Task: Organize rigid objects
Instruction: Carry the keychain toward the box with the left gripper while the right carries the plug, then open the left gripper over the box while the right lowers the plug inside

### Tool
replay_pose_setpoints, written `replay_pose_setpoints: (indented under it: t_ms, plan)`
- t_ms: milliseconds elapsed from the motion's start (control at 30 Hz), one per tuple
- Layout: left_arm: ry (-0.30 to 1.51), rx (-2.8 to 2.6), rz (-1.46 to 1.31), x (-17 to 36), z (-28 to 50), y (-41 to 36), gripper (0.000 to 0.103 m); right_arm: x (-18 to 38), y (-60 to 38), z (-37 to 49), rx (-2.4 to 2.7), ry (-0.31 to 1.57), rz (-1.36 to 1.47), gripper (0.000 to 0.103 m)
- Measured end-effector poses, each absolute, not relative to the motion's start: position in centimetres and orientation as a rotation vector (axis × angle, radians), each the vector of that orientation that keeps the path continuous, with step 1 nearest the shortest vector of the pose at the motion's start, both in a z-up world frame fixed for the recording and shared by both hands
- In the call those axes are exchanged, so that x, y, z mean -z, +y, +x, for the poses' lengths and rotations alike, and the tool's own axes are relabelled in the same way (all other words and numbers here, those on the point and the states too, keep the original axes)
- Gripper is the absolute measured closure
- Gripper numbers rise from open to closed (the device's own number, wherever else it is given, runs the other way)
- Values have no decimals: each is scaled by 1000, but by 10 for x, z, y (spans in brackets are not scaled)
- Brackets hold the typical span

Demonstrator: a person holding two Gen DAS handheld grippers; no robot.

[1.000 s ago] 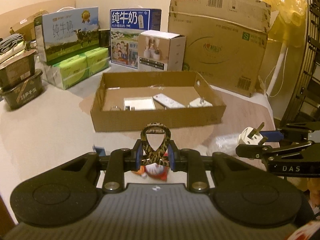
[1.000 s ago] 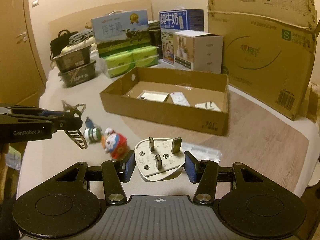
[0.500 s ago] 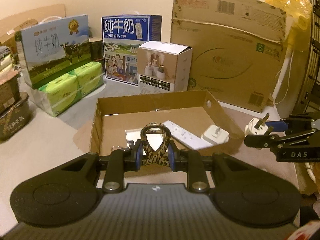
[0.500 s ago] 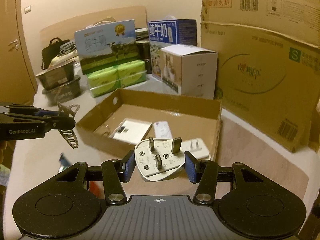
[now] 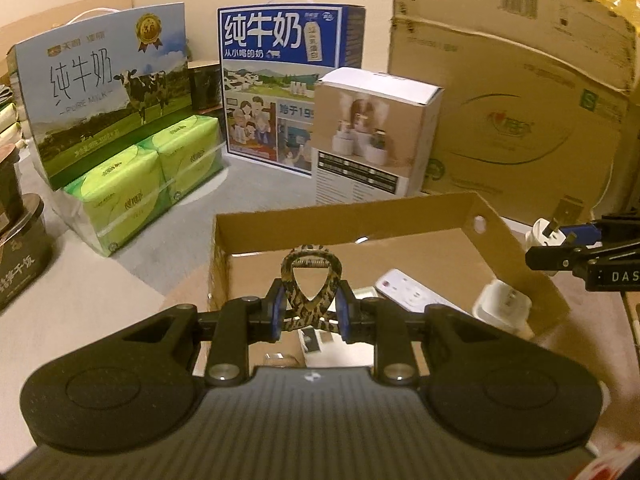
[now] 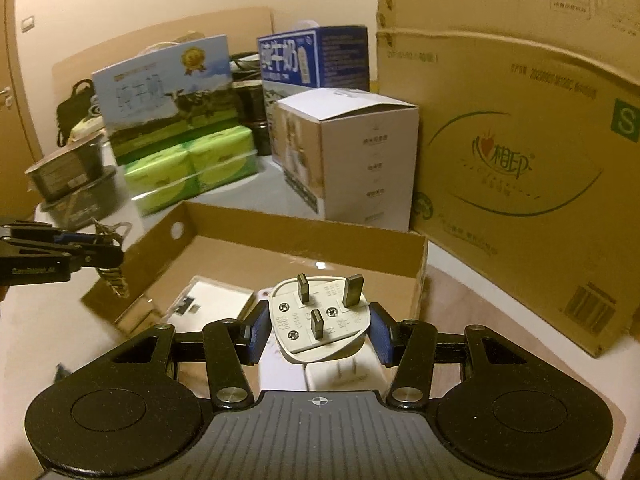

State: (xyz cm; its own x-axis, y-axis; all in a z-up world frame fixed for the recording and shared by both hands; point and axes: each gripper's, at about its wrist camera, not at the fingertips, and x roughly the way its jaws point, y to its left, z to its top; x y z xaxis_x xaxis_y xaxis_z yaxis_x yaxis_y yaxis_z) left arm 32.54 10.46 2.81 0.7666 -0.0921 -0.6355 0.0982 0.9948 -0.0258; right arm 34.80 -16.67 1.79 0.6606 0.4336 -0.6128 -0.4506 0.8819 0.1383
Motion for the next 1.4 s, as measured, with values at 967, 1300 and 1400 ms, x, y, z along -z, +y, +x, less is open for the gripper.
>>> replay_pose_setpoints:
  t_ms: [967,1300,1400]
  plan:
    - [706,54,33,7,416,117,72,18,-142,425,-476,742,-37,52]
    - [689,52,19,-3,402,123,72,18,-145,425,-469,749,-21,52]
    - [685,59,25,-6,400,120,72,17,-146,425,-465,749,-18,52]
